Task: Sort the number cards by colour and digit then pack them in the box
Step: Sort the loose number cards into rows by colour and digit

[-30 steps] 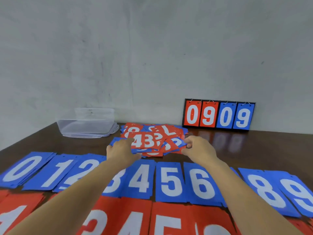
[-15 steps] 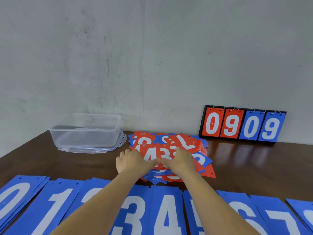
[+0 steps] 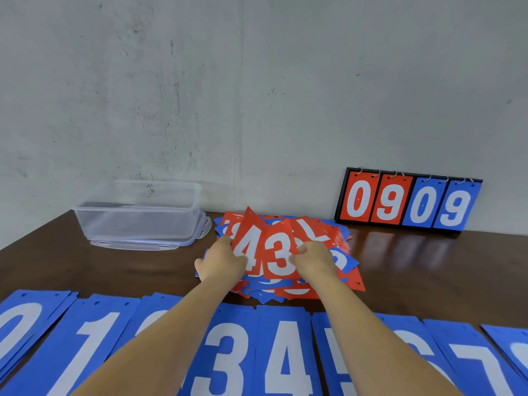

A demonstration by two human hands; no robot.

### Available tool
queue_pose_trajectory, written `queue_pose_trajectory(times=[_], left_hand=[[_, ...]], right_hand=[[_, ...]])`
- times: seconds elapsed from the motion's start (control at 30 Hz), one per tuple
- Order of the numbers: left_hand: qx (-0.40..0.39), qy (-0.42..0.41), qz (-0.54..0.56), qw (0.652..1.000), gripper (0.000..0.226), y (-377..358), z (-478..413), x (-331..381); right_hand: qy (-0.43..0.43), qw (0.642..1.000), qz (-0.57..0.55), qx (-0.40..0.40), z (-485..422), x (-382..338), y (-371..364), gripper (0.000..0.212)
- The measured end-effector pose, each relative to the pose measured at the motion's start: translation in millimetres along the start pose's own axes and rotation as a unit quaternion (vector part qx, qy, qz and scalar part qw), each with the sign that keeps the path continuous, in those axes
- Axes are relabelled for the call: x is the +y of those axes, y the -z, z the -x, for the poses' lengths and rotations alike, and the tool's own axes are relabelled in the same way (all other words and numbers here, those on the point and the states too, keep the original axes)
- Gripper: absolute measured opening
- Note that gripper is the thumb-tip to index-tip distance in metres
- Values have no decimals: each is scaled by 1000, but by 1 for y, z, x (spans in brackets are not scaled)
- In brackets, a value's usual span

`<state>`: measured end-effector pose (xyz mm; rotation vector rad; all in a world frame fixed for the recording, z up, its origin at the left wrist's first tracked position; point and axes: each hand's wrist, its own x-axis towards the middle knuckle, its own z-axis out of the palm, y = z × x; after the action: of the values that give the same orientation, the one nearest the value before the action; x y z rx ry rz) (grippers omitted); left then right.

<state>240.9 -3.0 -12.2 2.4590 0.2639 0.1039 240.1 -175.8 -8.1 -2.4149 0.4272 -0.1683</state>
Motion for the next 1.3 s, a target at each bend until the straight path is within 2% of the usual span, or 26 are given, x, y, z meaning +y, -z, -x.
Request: queue_pose_trajectory(times=[0.03, 0.1, 0.17, 0.37, 0.5, 0.8, 0.93, 1.03, 1.23, 1.3], left_hand=[[8, 0, 36, 999, 45, 1, 0, -2], [12, -3, 117, 993, 38, 6, 1, -4], [8, -5, 166, 986, 35, 13, 5, -2], [-4, -26, 242, 970, 44, 28, 25, 16], [2, -50, 252, 967, 45, 35, 43, 27], [38, -60, 288, 955, 27, 46, 93, 41], [71, -45, 294, 952, 18, 54, 116, 38], [95, -25, 310, 946, 22, 61, 134, 33], [108, 24, 351, 930, 7, 74, 179, 15], [120, 37, 361, 924, 12, 77, 197, 6]], right_hand=[[6, 1000, -23, 15, 1, 4, 2, 5], [16, 997, -74, 31, 1, 9, 8, 13], [25, 990, -129, 41, 4, 12, 16, 2], [47, 976, -206, 57, 18, 17, 45, 9], [49, 972, -218, 68, 29, 24, 65, 4], [59, 957, -271, 81, 65, 33, 108, 3], [64, 951, -292, 73, 84, 40, 126, 11], [70, 946, -310, 72, 98, 48, 139, 10], [70, 933, -353, 29, 133, 63, 152, 7], [68, 930, -360, 16, 145, 66, 149, 6]])
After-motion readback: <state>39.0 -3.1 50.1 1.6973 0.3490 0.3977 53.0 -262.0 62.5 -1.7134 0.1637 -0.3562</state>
